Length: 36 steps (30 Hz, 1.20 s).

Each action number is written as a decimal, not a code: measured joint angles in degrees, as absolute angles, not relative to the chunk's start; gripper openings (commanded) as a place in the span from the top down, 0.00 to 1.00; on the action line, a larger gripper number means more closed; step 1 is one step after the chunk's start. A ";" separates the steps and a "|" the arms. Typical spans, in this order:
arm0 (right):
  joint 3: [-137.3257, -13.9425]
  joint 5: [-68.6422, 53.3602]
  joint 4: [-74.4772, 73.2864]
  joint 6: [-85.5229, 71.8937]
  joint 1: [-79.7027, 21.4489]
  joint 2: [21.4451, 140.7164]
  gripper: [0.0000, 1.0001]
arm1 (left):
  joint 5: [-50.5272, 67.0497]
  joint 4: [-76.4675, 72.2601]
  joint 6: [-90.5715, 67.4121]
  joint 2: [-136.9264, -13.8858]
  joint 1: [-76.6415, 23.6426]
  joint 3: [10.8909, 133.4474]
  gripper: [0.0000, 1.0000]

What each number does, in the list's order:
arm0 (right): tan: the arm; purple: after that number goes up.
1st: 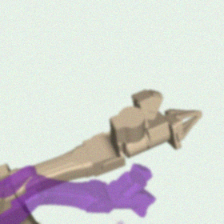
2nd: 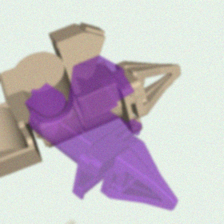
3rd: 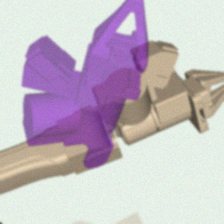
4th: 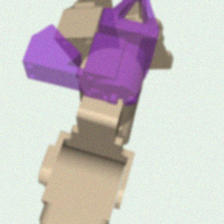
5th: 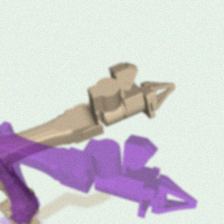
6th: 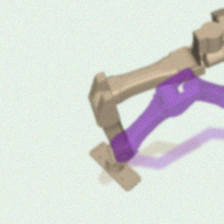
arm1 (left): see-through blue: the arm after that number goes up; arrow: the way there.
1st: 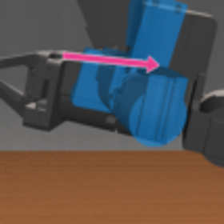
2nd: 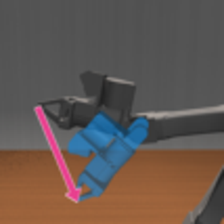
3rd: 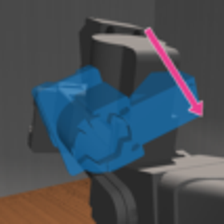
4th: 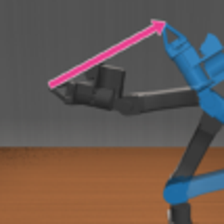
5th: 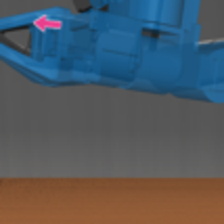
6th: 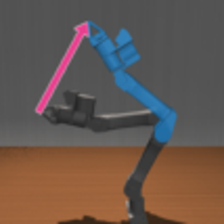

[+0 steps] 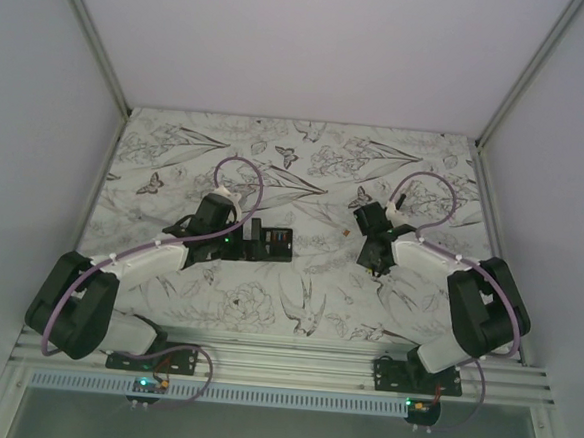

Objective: Snap on the fuse box
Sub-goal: Pick up the fuse from the center of the board.

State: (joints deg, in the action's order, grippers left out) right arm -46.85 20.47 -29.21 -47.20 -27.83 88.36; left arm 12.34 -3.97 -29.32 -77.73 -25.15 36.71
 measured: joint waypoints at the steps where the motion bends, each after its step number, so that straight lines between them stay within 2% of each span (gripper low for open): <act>1: -46.85 20.47 -29.34 -47.20 -27.83 88.47 0.63 | 12.34 -3.97 -29.32 -77.73 -25.15 36.71 0.00; 24: -48.90 20.18 -30.28 -46.96 -27.83 91.02 0.65 | 12.34 -3.09 -29.32 -77.73 -25.19 36.71 0.00; 36: -49.08 18.94 -30.22 -42.68 -27.51 91.02 0.63 | 12.36 -2.94 -29.32 -77.73 -25.56 36.71 0.00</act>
